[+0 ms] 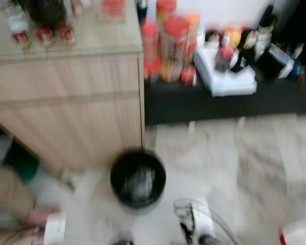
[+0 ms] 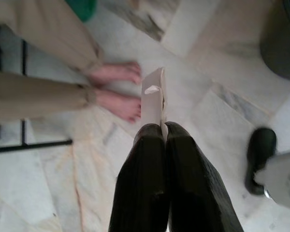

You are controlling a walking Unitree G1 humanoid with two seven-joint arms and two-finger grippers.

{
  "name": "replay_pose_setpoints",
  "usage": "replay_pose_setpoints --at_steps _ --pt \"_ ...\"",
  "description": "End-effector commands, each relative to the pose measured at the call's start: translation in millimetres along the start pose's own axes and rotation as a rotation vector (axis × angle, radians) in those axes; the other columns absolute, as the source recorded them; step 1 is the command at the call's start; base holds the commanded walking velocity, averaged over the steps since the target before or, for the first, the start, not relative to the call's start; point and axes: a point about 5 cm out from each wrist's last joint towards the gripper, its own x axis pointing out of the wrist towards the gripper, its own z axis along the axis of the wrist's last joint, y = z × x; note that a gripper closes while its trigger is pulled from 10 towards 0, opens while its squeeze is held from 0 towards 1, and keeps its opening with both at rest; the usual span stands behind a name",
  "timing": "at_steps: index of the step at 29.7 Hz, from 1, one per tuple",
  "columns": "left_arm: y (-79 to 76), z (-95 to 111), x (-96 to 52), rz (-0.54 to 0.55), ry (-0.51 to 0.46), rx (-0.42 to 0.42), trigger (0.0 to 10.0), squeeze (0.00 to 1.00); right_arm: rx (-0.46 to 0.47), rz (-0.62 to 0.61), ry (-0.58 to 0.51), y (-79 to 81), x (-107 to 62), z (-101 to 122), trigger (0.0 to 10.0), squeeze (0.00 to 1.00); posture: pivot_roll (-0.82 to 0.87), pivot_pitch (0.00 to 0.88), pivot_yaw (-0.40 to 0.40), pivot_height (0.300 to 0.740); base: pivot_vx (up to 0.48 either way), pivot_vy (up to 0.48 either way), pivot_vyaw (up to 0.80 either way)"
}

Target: Picking trash to rubbish bin

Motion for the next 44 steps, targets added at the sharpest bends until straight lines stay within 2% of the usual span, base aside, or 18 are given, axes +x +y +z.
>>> replay_pose_setpoints --at_steps 1,7,9,20,21,22,23,24,25,26,27,28,33,35,37,38,40,44 --pt "-4.5 -8.6 -3.0 -0.004 0.034 -0.019 10.0 0.00 -0.004 -0.036 0.025 -10.8 -4.0 -10.3 10.0 0.00 0.15 0.205 0.006 0.740 0.337 0.000 0.00" --pt "-4.6 -8.0 -2.8 -0.005 0.032 -0.019 10.0 0.00 -0.008 -0.042 0.020 -11.7 -3.5 -8.0 10.0 0.00 0.15 0.198 0.008 0.740 0.339 0.000 0.63" --pt "-5.2 -7.6 -2.7 -0.007 0.032 -0.018 10.0 0.00 0.008 -0.045 0.015 -12.4 -3.3 -6.7 10.0 0.00 0.15 0.192 0.008 0.740 0.337 0.000 0.00" --pt "-16.4 8.7 0.9 -0.057 -0.042 0.030 10.0 0.00 -0.036 -0.006 -0.043 -7.9 0.5 10.6 10.0 0.00 0.15 0.184 0.006 0.740 0.338 0.000 0.00" --pt "-23.2 25.1 4.4 -0.080 -0.105 0.037 10.0 0.00 -0.061 0.031 -0.070 -3.4 3.3 22.9 10.0 0.00 0.15 0.185 0.004 0.740 0.000 0.000 0.00" --pt "-23.2 25.1 4.4 -0.080 -0.105 0.037 10.0 0.00 -0.061 0.031 -0.070 -3.4 3.3 22.9 10.0 0.00 0.15 0.185 0.004 0.740 0.000 0.000 0.00" --pt "-28.0 34.2 6.2 -0.103 -0.131 0.028 10.0 0.00 -0.079 0.060 -0.086 0.2 4.7 29.9 10.0 0.00 0.14 0.192 0.000 0.740 0.000 0.000 0.00" --pt "-41.6 54.9 8.6 -0.179 -0.197 0.021 10.0 0.00 -0.132 0.119 -0.124 8.3 7.0 45.0 10.0 0.00 0.15 0.196 -0.003 0.740 0.000 0.000 0.00" --pt "-41.6 54.9 8.6 -0.179 -0.197 0.021 10.0 0.00 -0.132 0.119 -0.124 8.3 7.0 45.0 10.0 0.00 0.15 0.196 -0.003 0.740 0.000 0.000 0.00" --pt "-53.7 74.2 9.8 -0.238 -0.253 0.041 10.0 0.00 -0.183 0.159 -0.160 15.0 8.6 59.5 10.0 0.00 0.14 0.198 -0.005 0.740 0.000 0.000 0.00" --pt "-59.4 84.6 10.5 -0.256 -0.279 0.061 10.0 0.00 -0.209 0.178 -0.179 18.3 9.3 67.5 10.0 0.00 0.14 0.198 -0.006 0.740 0.000 0.000 0.00" --pt "-59.4 84.6 10.5 -0.256 -0.279 0.061 10.0 0.00 -0.209 0.178 -0.179 18.3 9.3 67.5 10.0 0.00 0.14 0.198 -0.006 0.740 0.000 0.000 0.00" --pt "-87.6 135.3 5.5 -0.389 -0.440 0.030 10.0 0.00 -0.265 0.314 -0.275 36.9 8.7 100.0 10.0 0.00 0.14 0.206 -0.008 0.740 0.000 0.000 0.00" --pt "-93.3 142.9 3.8 -0.416 -0.461 0.036 10.0 0.00 -0.271 0.352 -0.284 40.9 8.2 104.2 10.0 0.00 0.14 0.207 -0.008 0.740 0.000 0.000 0.00" --pt "-106.3 155.3 -1.3 -0.496 -0.502 0.045 10.0 0.00 -0.282 0.421 -0.317 48.1 6.3 113.6 10.0 0.00 0.13 0.212 -0.010 0.740 0.000 0.000 0.00" --pt "-106.3 155.3 -1.3 -0.496 -0.502 0.045 10.0 0.00 -0.282 0.421 -0.317 48.1 6.3 113.6 10.0 0.00 0.13 0.212 -0.010 0.740 0.000 0.000 0.00" --pt "-121.2 165.9 -7.4 -0.589 -0.528 0.057 10.0 0.00 -0.335 0.508 -0.361 57.0 2.8 123.9 10.0 0.00 0.13 0.217 -0.010 0.740 0.000 0.000 0.00" --pt "-125.6 171.8 -10.3 -0.619 -0.550 0.052 10.0 0.00 -0.340 0.515 -0.389 57.4 1.4 131.1 10.0 0.00 0.12 0.219 -0.010 0.740 0.000 0.000 0.00"
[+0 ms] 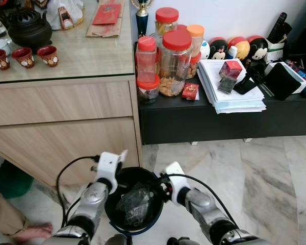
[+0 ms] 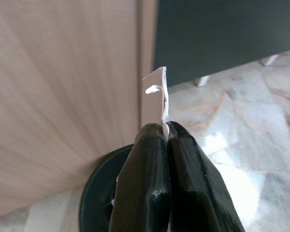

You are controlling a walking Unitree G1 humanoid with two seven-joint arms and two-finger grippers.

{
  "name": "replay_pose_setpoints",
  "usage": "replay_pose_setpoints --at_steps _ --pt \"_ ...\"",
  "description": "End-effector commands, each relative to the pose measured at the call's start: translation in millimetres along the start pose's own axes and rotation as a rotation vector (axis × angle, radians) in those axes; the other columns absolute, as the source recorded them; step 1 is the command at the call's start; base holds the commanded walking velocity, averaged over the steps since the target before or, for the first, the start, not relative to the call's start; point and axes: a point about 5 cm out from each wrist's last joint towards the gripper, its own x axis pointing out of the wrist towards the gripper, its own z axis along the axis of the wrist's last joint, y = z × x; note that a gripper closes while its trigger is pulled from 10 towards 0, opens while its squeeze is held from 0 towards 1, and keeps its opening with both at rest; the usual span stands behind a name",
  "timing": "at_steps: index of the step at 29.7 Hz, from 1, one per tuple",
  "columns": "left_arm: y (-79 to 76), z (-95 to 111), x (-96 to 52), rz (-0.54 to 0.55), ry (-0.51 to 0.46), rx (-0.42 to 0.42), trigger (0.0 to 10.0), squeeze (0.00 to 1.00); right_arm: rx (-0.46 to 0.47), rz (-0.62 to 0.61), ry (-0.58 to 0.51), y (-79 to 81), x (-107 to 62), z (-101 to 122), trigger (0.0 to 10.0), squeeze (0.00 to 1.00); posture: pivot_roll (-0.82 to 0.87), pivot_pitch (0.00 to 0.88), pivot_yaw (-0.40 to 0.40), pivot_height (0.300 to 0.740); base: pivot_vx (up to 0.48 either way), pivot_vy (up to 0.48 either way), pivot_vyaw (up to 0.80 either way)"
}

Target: Picking trash to rubbish bin

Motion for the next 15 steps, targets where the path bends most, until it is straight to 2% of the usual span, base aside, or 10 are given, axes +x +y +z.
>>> replay_pose_setpoints --at_steps 1,5,6,7,15 --pt "1.0 1.3 0.0 -0.014 -0.006 -0.004 10.0 0.00 -0.011 0.009 -0.017 -0.7 -0.1 3.3 10.0 0.00 0.12 0.219 -0.010 0.740 0.000 0.000 0.00" --pt "1.1 0.4 -0.2 -0.025 0.001 -0.016 10.0 0.00 -0.024 0.017 -0.026 -1.6 -0.3 5.7 10.0 0.00 0.13 0.221 -0.009 0.740 0.000 0.000 0.00" --pt "1.6 0.3 -0.4 -0.024 0.000 -0.018 10.0 0.10 -0.027 0.017 -0.030 -1.8 -0.1 6.6 10.0 0.00 0.13 0.221 -0.009 0.740 0.000 0.000 0.00" --pt "2.9 0.3 -0.8 -0.021 -0.002 -0.029 10.0 1.00 -0.027 0.014 -0.038 -2.3 0.0 8.2 10.0 0.00 0.13 0.223 -0.009 0.740 0.000 0.000 0.00" --pt "3.2 1.3 -0.7 -0.045 -0.005 -0.041 10.0 1.00 -0.040 0.025 -0.036 -2.8 -0.3 8.9 10.0 0.00 0.13 0.226 -0.005 0.740 0.000 0.000 0.00"
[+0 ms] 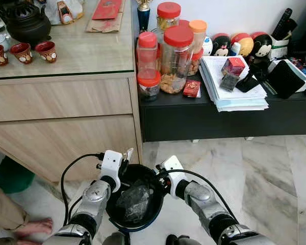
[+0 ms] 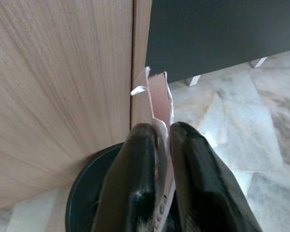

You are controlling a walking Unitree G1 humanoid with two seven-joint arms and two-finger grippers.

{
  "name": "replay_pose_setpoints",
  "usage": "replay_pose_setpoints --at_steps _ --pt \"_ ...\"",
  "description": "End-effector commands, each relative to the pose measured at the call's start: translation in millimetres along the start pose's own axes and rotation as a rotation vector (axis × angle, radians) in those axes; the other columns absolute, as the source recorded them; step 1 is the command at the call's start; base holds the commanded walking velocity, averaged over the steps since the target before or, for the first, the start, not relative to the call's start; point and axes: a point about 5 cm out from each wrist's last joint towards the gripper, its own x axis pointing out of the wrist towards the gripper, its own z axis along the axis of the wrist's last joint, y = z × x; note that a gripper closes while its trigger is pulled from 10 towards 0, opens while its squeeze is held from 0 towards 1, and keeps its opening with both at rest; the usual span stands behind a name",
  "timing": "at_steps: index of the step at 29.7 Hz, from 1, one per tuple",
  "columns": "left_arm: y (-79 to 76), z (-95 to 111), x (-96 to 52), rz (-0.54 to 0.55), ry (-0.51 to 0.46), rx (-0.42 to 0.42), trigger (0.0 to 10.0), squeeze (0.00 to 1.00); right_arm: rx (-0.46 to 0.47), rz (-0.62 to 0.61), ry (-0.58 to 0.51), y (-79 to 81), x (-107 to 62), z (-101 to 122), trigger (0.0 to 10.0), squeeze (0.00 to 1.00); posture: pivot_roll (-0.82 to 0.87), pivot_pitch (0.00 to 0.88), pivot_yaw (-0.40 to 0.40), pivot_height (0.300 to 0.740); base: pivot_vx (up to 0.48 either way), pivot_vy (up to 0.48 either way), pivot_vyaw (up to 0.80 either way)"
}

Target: Picking trash to rubbish bin

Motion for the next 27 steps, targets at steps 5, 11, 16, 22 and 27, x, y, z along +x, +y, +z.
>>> replay_pose_setpoints --at_steps 5,11,16,22,27 --pt "1.3 -2.5 -1.1 -0.012 0.018 -0.009 10.0 1.00 -0.038 0.031 0.001 5.4 1.2 -0.8 10.0 0.00 0.13 0.228 -0.004 0.740 0.000 0.000 0.00" --pt "5.3 -7.5 -4.2 0.006 0.049 0.028 10.0 0.00 -0.016 0.040 -0.018 9.4 2.2 -1.5 10.0 0.00 0.13 0.231 -0.002 0.740 0.000 0.000 0.00" --pt "18.9 -23.2 -16.0 0.092 0.119 0.069 10.0 0.00 0.008 -0.021 0.005 6.9 -1.6 -11.0 10.0 0.00 0.14 0.228 0.001 0.740 0.000 0.000 0.00" --pt "41.6 -48.3 -39.5 0.250 0.226 0.099 10.0 0.00 0.097 -0.129 0.040 1.7 -10.7 -29.2 10.0 0.00 0.13 0.224 0.003 0.740 0.000 0.000 0.00" --pt "65.1 -77.8 -76.7 0.414 0.329 0.106 10.0 0.00 0.170 -0.356 0.148 -11.1 -34.4 -63.6 10.0 0.00 0.13 0.217 0.006 0.740 0.000 0.000 0.00"
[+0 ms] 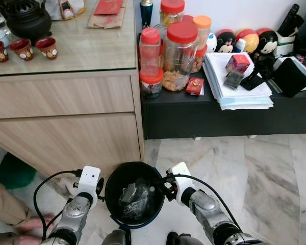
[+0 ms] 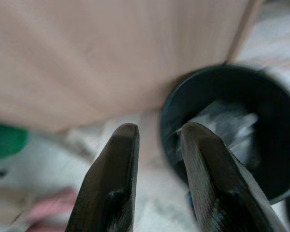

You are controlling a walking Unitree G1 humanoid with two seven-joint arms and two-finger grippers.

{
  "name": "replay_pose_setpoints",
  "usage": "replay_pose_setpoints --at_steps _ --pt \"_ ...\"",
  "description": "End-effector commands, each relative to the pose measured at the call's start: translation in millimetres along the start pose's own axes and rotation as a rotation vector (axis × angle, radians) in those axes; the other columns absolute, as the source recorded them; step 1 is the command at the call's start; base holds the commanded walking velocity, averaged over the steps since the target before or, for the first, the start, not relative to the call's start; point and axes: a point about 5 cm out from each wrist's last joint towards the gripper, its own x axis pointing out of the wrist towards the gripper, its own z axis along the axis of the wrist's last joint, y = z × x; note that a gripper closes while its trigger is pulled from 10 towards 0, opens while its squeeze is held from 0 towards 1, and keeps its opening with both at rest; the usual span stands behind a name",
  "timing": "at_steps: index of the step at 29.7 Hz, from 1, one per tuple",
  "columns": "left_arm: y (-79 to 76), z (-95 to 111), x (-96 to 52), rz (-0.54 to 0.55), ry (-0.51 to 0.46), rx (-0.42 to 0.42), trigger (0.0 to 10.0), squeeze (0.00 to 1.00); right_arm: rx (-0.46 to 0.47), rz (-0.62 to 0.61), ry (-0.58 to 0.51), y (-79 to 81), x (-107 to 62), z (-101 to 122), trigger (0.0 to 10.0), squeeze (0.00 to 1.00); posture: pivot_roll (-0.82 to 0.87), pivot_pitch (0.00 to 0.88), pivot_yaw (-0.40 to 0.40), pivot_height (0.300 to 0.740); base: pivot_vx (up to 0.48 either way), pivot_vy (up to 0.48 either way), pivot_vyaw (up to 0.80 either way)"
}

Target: Picking trash to rubbish bin

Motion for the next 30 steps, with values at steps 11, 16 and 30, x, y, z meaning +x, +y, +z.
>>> replay_pose_setpoints --at_steps 11,16,30 --pt "16.5 -67.7 -36.2 0.116 0.225 -0.045 10.0 0.00 0.144 -0.407 0.190 -37.4 -35.1 -56.0 10.0 0.00 0.13 0.192 0.008 0.740 0.000 0.000 0.00" --pt "14.1 -75.7 -41.0 0.132 0.258 -0.065 10.0 0.00 0.147 -0.412 0.235 -31.6 -37.7 -65.5 10.0 0.00 0.13 0.182 0.007 0.740 0.000 0.000 0.00" --pt "8.9 -100.6 -59.2 0.131 0.347 -0.101 10.0 0.00 0.180 -0.384 0.279 -23.3 -43.2 -79.6 10.0 0.00 0.13 0.178 0.003 0.740 0.000 0.000 0.00"
